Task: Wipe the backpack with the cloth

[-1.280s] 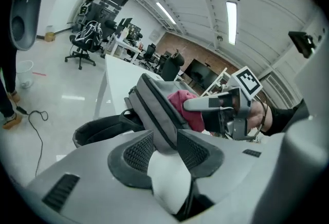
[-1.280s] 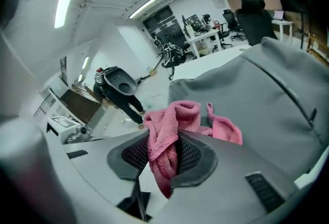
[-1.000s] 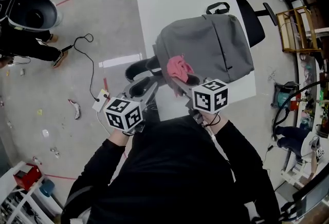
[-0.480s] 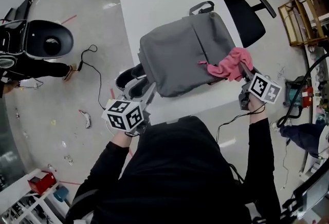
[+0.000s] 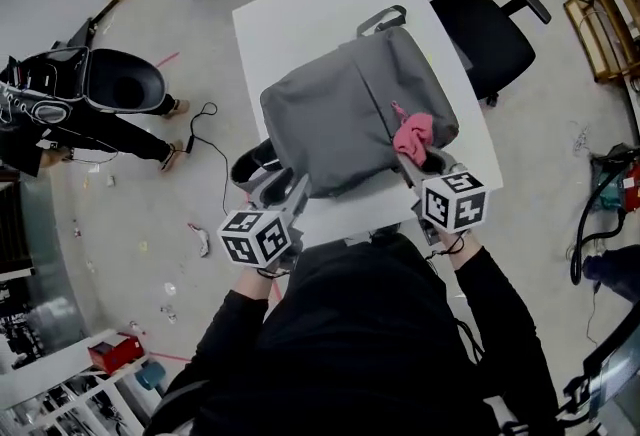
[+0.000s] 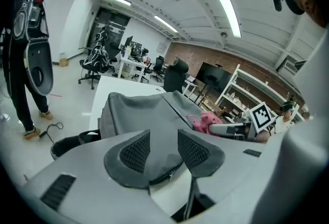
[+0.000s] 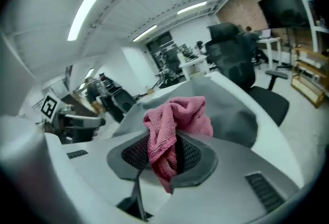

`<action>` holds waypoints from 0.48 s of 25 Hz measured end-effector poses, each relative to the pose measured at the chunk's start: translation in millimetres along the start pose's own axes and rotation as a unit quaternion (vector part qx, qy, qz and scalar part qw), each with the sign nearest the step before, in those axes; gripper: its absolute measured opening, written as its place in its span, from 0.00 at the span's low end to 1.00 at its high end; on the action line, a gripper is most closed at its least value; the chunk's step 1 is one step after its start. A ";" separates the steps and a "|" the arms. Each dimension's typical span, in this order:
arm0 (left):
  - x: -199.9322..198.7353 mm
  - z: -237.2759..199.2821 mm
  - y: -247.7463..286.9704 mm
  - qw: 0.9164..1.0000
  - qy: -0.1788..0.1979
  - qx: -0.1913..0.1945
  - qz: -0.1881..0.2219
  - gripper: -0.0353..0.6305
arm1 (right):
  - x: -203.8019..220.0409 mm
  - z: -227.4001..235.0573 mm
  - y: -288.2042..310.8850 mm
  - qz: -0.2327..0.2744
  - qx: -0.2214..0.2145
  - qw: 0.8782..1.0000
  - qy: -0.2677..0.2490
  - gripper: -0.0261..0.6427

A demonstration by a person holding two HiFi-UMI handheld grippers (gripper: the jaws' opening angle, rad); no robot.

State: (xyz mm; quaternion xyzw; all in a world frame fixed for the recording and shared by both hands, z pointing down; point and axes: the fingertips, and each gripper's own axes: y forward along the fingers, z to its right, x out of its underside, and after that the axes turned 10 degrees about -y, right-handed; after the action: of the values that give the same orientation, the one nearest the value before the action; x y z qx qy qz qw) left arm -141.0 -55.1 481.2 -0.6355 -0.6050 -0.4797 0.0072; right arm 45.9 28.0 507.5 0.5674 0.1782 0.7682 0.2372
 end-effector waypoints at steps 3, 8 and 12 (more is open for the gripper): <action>7.7 7.1 1.9 1.000 -0.007 -0.016 0.003 0.30 | 27.9 -92.3 32.9 -0.049 -0.143 0.988 -0.027 0.21; 24.0 17.1 -0.3 0.999 -0.024 -0.044 0.019 0.30 | 48.2 -162.4 33.3 -0.085 -0.293 0.949 -0.078 0.21; 46.4 9.3 6.7 0.999 -0.029 -0.045 -0.005 0.30 | 46.7 -106.2 38.9 -0.085 -0.241 0.964 -0.069 0.21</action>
State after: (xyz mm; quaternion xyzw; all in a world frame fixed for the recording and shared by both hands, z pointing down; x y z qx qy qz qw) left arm -139.1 -16.1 508.7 -0.6454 -0.5860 -0.4882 -0.0416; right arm -73.2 21.9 534.3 0.5277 0.0186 0.7244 0.4432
